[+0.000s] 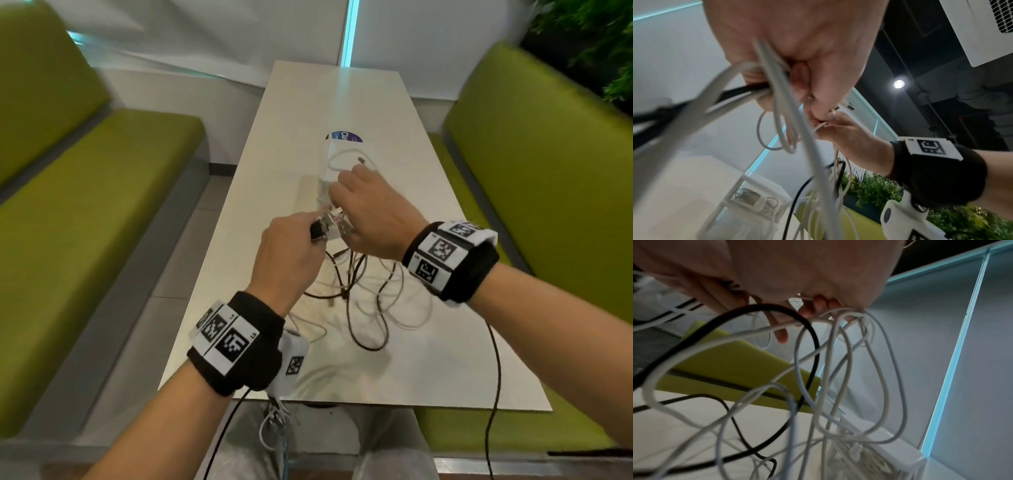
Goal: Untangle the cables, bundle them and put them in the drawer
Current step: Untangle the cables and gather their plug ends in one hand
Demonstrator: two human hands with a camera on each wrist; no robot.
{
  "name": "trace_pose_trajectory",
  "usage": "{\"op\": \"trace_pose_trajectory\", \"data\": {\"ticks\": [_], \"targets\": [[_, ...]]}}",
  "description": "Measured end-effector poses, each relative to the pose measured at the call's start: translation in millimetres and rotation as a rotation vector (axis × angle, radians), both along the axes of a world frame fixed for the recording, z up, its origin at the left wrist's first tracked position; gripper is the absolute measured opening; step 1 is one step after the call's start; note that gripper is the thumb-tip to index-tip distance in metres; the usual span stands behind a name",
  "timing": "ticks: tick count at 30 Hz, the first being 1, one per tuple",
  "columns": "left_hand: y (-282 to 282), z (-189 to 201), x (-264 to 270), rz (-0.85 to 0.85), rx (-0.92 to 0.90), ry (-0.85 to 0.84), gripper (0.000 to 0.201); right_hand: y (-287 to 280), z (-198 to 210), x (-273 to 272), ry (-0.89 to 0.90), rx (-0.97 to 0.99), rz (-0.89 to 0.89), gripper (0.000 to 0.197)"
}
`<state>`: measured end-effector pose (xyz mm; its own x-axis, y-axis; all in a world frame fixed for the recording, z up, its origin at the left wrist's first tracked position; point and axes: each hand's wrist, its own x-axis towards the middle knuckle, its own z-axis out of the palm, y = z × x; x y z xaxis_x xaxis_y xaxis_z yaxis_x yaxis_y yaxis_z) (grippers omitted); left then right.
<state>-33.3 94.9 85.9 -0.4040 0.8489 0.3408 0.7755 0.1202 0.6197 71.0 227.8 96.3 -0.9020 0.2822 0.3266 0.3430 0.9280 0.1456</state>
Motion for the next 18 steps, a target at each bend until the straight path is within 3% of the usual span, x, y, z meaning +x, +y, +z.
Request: {"op": "trace_pose_trajectory", "data": {"ticks": [2, 4, 9, 12, 18], "targets": [[3, 3, -1, -0.026, 0.062, -0.021, 0.043, 4, 10, -2, 0.068, 0.053, -0.018, 0.017], [3, -2, 2, -0.055, 0.086, -0.042, 0.052, 0, 9, -1, 0.131, 0.029, -0.032, 0.016], [-11, -28, 0, -0.057, -0.003, 0.020, 0.023, -19, -37, 15, 0.020, -0.270, -0.005, 0.020], [-24, -37, -14, -0.064, -0.076, 0.079, 0.028, -27, -61, 21, -0.095, -0.359, -0.019, 0.024], [-61, -34, -52, 0.080, -0.039, -0.053, 0.032, -20, -65, 15, -0.049, -0.453, -0.064, 0.043]]}}
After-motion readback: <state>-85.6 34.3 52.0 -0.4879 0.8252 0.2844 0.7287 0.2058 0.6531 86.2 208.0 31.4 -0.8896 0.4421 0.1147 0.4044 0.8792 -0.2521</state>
